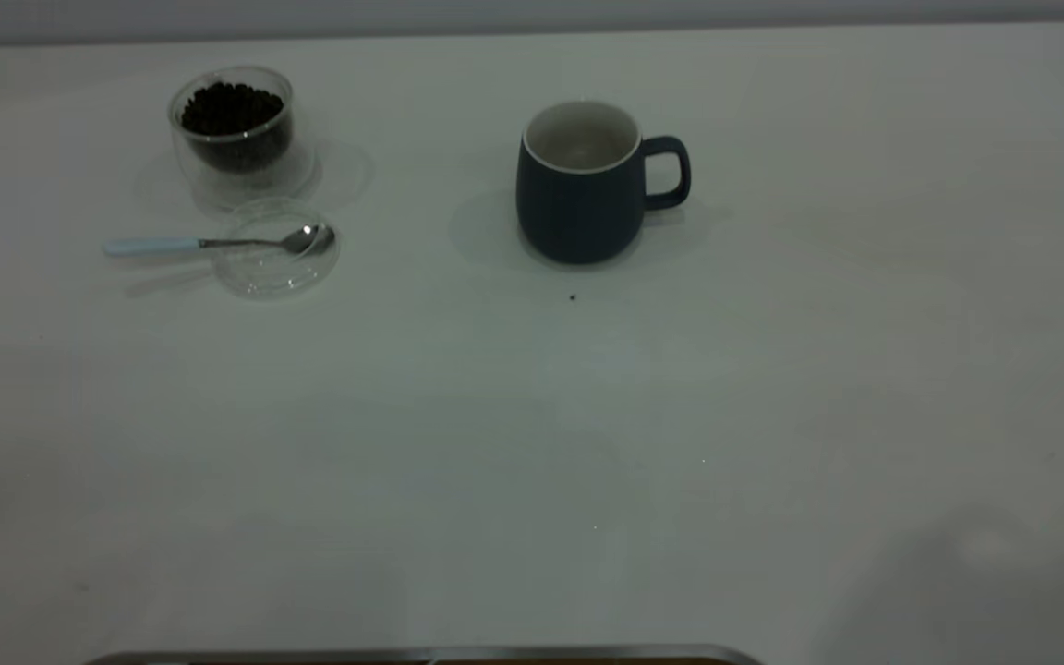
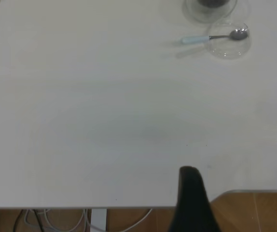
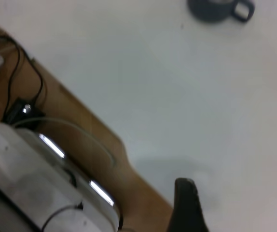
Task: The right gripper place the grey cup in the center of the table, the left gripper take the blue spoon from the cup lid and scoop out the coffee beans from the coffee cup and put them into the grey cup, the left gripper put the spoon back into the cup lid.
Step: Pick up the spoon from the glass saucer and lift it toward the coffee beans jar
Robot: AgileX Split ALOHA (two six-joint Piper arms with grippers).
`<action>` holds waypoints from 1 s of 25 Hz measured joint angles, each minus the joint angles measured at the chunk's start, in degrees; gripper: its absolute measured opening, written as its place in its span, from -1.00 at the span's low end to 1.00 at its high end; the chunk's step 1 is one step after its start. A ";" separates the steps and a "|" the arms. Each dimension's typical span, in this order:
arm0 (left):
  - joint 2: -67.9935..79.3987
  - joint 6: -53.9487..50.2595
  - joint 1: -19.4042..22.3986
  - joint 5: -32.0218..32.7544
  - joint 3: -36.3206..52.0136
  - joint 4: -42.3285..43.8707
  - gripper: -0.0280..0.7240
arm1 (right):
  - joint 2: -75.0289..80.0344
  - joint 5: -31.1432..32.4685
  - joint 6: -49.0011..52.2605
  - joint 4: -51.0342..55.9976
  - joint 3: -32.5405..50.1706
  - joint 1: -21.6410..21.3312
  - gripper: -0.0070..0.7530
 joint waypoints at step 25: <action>0.00 0.00 0.00 0.00 0.00 0.00 0.64 | -54.65 -8.35 3.66 0.18 35.11 -31.50 0.58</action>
